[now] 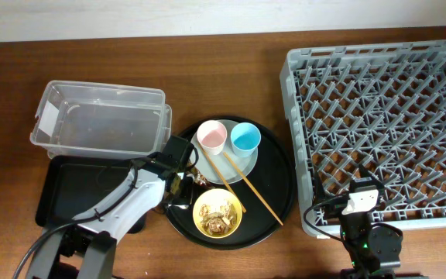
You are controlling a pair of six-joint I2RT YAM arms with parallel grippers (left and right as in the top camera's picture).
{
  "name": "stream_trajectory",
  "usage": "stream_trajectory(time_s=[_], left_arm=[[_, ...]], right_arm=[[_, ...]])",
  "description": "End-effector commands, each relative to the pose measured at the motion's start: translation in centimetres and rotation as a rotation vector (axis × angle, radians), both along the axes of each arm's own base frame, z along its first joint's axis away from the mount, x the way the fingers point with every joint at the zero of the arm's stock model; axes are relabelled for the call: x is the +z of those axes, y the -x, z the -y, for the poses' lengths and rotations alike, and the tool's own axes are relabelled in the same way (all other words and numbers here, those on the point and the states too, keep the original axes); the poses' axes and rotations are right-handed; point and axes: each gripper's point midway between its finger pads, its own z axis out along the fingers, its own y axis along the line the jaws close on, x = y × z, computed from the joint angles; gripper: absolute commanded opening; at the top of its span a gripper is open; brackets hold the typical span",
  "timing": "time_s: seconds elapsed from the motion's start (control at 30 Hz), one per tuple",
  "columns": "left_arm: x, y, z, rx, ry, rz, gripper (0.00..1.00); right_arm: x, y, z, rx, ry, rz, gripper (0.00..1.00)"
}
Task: Sort waste into correct bins and load items into the dishwasher rack
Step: 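Grasp the white tissue with the left gripper and drop it in the clear bin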
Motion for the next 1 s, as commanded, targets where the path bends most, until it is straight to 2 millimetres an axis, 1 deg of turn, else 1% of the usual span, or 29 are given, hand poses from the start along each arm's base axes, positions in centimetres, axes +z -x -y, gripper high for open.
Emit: stream_trajectory(time_s=[0.0,0.03,0.07,0.13,0.2,0.23,0.3,0.33,0.37,0.4,0.43,0.5,0.53,0.57,0.6,0.67,0.7,0.73,0.77,0.83,0.87,0.9,0.93,0.97], left_arm=[[0.6,-0.1,0.0,0.002,-0.009,-0.004,0.01],[1.7,-0.6,0.2,0.001,-0.006,0.005,0.00],[3.5,-1.3,0.5,0.002,0.003,0.027,0.00],[7.3,-2.3,0.4,0.007,-0.006,0.079,0.00],[11.1,-2.7,0.0,0.013,-0.022,0.122,0.00],[14.3,-3.2,-0.7,0.024,-0.047,0.176,0.00],[17.2,-4.6,-1.8,0.057,-0.087,0.284,0.00],[18.8,-6.2,-3.0,0.104,-0.122,0.375,0.00],[19.8,-7.5,-4.2,0.151,-0.147,0.443,0.00],[20.5,-9.3,-5.8,0.218,-0.162,0.507,0.00],[20.6,-10.4,-7.0,0.265,-0.157,0.535,0.00],[19.9,-12.0,-9.0,0.331,-0.153,0.539,0.01],[18.5,-13.1,-10.4,0.371,-0.139,0.517,0.01],[16.8,-14.4,-11.3,0.400,-0.117,0.490,0.01],[14.6,-15.3,-12.1,0.421,-0.103,0.452,0.01],[10.8,-16.5,-13.2,0.447,-0.087,0.383,0.01],[9.8,-16.8,-13.5,0.455,-0.085,0.370,0.01],[8.9,-17.1,-13.9,0.464,-0.085,0.359,0.05],[8.3,-17.3,-14.6,0.481,-0.088,0.356,0.33],[8.7,-17.4,-15.2,0.494,-0.087,0.365,0.58],[9.6,-17.6,-15.3,0.498,-0.082,0.379,0.66],[10.3,-17.6,-15.3,0.498,-0.079,0.389,0.67],[11.5,-17.6,-14.9,0.491,-0.056,0.401,0.67],[13.7,-17.3,-14.1,0.477,-0.003,0.424,0.67]], right_arm=[[-0.2,0.0,0.3,-0.015,-0.006,-0.005,0.99],[-0.2,0.0,0.3,-0.016,-0.006,-0.005,0.99],[-0.2,0.0,0.3,-0.016,-0.006,-0.005,0.99],[-0.2,0.0,0.3,-0.016,-0.006,-0.005,0.99],[-0.2,0.0,0.3,-0.016,-0.006,-0.005,0.99],[-0.2,0.0,0.3,-0.016,-0.006,-0.005,0.99],[-0.2,0.0,0.3,-0.016,-0.006,-0.005,0.99],[-0.2,0.0,0.3,-0.016,-0.006,-0.005,0.99],[-0.2,0.0,0.3,-0.015,-0.006,-0.005,0.99],[-0.2,0.0,0.3,-0.016,-0.006,-0.005,0.99],[-0.2,0.0,0.3,-0.016,-0.006,-0.005,0.99],[-0.2,0.0,0.3,-0.016,-0.006,-0.005,0.99],[-0.2,0.0,0.3,-0.016,-0.006,-0.005,0.99],[-0.2,0.0,0.3,-0.016,-0.006,-0.005,0.98],[-0.2,0.0,0.3,-0.016,-0.006,-0.005,0.98],[-0.2,0.0,0.3,-0.016,-0.006,-0.005,0.99],[-0.2,0.0,0.3,-0.016,-0.006,-0.005,0.98],[-0.2,0.0,0.3,-0.016,-0.006,-0.005,0.99],[-0.2,0.0,0.3,-0.016,-0.006,-0.005,0.99],[-0.2,0.0,0.3,-0.016,-0.006,-0.005,0.99],[-0.2,0.0,0.3,-0.016,-0.006,-0.005,0.99],[-0.2,0.0,0.3,-0.016,-0.006,-0.005,0.99],[-0.2,0.0,0.3,-0.016,-0.006,-0.005,0.99],[-0.2,0.0,0.3,-0.015,-0.006,-0.005,0.99]])
